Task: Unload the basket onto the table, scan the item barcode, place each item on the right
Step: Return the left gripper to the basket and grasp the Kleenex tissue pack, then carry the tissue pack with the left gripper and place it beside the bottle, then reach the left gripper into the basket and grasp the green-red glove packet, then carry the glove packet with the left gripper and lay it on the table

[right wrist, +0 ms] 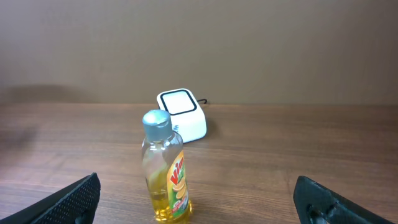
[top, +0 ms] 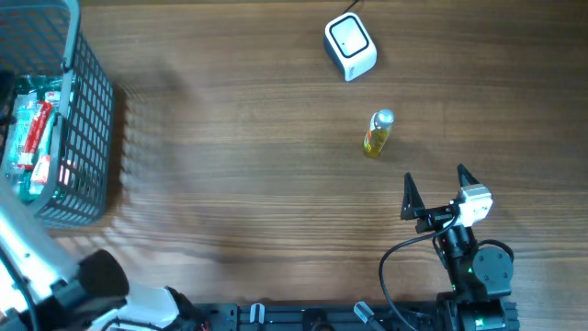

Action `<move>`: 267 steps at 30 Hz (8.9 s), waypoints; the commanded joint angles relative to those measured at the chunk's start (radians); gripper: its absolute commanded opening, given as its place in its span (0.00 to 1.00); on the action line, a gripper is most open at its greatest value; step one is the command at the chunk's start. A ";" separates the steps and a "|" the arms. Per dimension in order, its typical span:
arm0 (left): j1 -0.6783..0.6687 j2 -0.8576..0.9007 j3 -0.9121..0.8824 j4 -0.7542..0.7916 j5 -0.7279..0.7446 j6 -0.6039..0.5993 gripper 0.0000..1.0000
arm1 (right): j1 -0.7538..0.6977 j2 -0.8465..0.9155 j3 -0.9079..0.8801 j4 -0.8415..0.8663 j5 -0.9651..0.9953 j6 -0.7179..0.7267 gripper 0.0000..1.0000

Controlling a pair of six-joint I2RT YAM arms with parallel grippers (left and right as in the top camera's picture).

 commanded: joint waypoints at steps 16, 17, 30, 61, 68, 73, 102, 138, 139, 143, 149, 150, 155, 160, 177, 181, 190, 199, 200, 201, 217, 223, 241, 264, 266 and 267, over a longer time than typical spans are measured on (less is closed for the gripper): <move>0.104 0.051 -0.560 0.235 0.179 0.069 1.00 | -0.004 -0.003 -0.001 0.002 0.009 -0.011 1.00; 0.105 0.051 -0.583 0.252 0.179 0.069 1.00 | -0.004 -0.003 -0.001 0.002 0.009 -0.011 1.00; 0.105 0.051 -0.799 0.446 0.190 0.068 1.00 | -0.004 -0.003 -0.001 0.002 0.009 -0.011 1.00; 0.145 -0.055 -0.630 0.523 0.273 0.069 0.37 | -0.004 -0.003 -0.001 0.002 0.009 -0.011 1.00; 0.146 -0.182 -0.307 0.524 0.280 0.068 0.33 | -0.004 -0.003 -0.001 0.002 0.009 -0.011 1.00; 0.064 -0.266 -0.212 0.528 0.376 0.068 0.35 | -0.004 -0.003 -0.001 0.002 0.009 -0.011 1.00; -1.088 0.174 -0.213 0.202 0.172 -0.090 0.44 | -0.004 -0.003 -0.001 0.002 0.009 -0.011 1.00; -1.363 0.431 -0.461 0.541 0.128 -0.695 0.62 | -0.004 -0.003 -0.001 0.002 0.009 -0.010 1.00; -1.363 0.431 -0.461 0.540 0.129 -0.695 0.64 | -0.004 -0.003 -0.001 0.002 0.009 -0.010 1.00; -1.364 0.429 -0.459 0.541 0.128 -0.634 0.93 | -0.004 -0.003 -0.001 0.002 0.009 -0.010 1.00; -1.344 0.349 -0.435 0.541 0.101 -0.545 1.00 | -0.004 -0.003 -0.001 0.002 0.009 -0.011 1.00; -1.339 0.328 -0.431 0.541 0.079 -0.530 1.00 | -0.004 -0.003 -0.001 0.002 0.009 -0.011 1.00; -1.276 0.180 -0.431 0.578 -0.038 -0.328 0.96 | -0.004 -0.003 -0.001 0.002 0.009 -0.011 1.00; -1.122 0.008 -0.394 0.585 -0.266 0.006 0.98 | -0.004 -0.003 -0.001 0.002 0.009 -0.011 1.00; -0.032 -0.135 -0.329 0.735 0.098 0.851 0.95 | -0.004 -0.003 -0.001 0.002 0.009 -0.011 1.00; 0.035 0.008 -0.329 0.657 0.100 0.852 1.00 | -0.004 -0.003 -0.001 0.002 0.009 -0.010 1.00; 0.105 0.274 -0.329 0.611 0.226 1.078 1.00 | -0.004 -0.003 -0.001 0.002 0.009 -0.010 1.00; 0.220 0.455 -0.329 0.587 0.372 1.279 1.00 | -0.004 -0.003 -0.001 0.002 0.009 -0.010 1.00; 0.232 0.467 -0.329 0.586 0.403 1.311 1.00 | -0.004 -0.003 -0.001 0.002 0.009 -0.011 1.00; 0.240 0.476 -0.329 0.582 0.430 1.348 1.00 | -0.004 -0.003 -0.001 0.002 0.009 -0.010 1.00; 0.241 0.548 -0.329 0.604 0.472 1.556 1.00 | -0.004 -0.003 -0.001 0.002 0.009 -0.011 1.00; 0.241 0.618 -0.329 0.640 0.449 1.505 0.99 | -0.004 -0.003 -0.001 0.002 0.009 -0.010 1.00; 0.235 0.574 -0.328 0.646 0.435 1.318 0.17 | -0.004 -0.003 -0.001 0.002 0.009 -0.011 1.00; -0.083 -0.361 -0.329 0.688 0.441 0.690 0.06 | -0.004 -0.003 -0.001 0.002 0.009 -0.010 1.00; -0.183 -0.394 -0.329 0.640 0.427 0.611 0.05 | -0.004 -0.003 -0.001 0.002 0.009 -0.011 1.00; -0.233 -0.401 -0.329 0.611 0.427 0.584 0.05 | -0.004 -0.003 -0.001 0.002 0.009 -0.010 1.00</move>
